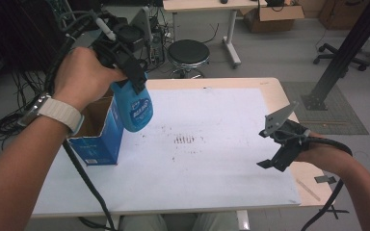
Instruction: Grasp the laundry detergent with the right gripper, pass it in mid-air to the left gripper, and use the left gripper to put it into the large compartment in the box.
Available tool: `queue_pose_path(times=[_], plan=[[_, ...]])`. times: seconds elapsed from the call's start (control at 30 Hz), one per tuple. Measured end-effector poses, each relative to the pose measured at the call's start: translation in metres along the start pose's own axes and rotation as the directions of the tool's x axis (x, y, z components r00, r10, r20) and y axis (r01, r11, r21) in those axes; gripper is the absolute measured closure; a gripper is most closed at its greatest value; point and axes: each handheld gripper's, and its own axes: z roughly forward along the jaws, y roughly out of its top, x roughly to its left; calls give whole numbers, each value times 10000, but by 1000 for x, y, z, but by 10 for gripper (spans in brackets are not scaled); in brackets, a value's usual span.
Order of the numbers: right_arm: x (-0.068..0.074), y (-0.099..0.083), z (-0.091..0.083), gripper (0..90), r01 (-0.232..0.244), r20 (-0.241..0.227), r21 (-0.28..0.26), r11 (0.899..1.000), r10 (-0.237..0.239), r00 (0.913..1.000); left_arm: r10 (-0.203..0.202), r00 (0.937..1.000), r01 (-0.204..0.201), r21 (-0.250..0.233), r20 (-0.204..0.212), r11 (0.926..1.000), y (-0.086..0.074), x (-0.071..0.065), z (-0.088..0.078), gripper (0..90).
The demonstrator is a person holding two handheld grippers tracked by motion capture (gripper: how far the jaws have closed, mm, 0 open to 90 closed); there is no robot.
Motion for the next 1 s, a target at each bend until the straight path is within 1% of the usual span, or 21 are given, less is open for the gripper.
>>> queue_pose_path(times=[0.1, 0.2, 0.27, 0.37, 0.47, 0.57, 0.67, 0.7, 0.73, 0.83, 0.87, 0.97, 1.0], plan=[[-2, 0, -2, 51, 18, 8, 101, 9999, -18, 10000, -533, 9983, 534, 12, -255, 9986, 0, 9, -3, 383], [-2, 1, -5, 52, 106, 46, 282, 9995, -108, 9999, -954, 9949, 956, 50, -325, 9954, -1, 20, -7, 383], [-3, 1, -6, 53, 135, 66, 305, 9994, -137, 9999, -1259, 9915, 1261, 50, -330, 9920, -3, 28, -10, 384], [-4, 1, -6, 53, 149, 85, 357, 9992, -152, 9998, -1765, 9835, 1770, 85, -399, 9842, -5, 39, -15, 384], [-5, 2, -6, 55, 168, 67, 381, 9991, -170, 9998, -2199, 9739, 2207, 82, -560, 9753, -9, 50, -18, 384], [-6, 3, -7, 55, 175, 79, 382, 9991, -178, 9998, -2630, 9626, 2640, 69, -648, 9645, -13, 61, -19, 384], [-7, 5, -7, 59, 209, 91, 351, 9992, -212, 9997, -3069, 9491, 3080, 52, -702, 9514, -19, 72, -20, 384], [-8, 5, -7, 60, 203, 106, 379, 9991, -207, 9997, -3229, 9436, 3241, 54, -737, 9460, -21, 76, -20, 384], [-8, 6, -7, 60, 206, 122, 379, 9991, -211, 9997, -3289, 9410, 3305, 78, -794, 9438, -22, 80, -21, 384], [-9, 7, -6, 61, 204, 126, 367, 9991, -209, 9997, -3589, 9284, 3611, 55, -957, 9325, -27, 89, -20, 384], [-10, 7, -6, 60, 189, 130, 377, 9991, -194, 9997, -3715, 9232, 3734, 14, -983, 9277, -29, 92, -20, 384], [-11, 8, -4, 59, 150, 120, 379, 9992, -155, 9998, -3909, 9139, 3928, -48, -1091, 9196, -33, 99, -18, 384], [-11, 8, -4, 59, 151, 122, 404, 9991, -156, 9998, -3945, 9120, 3968, -22, -1125, 9179, -35, 101, -16, 384]])
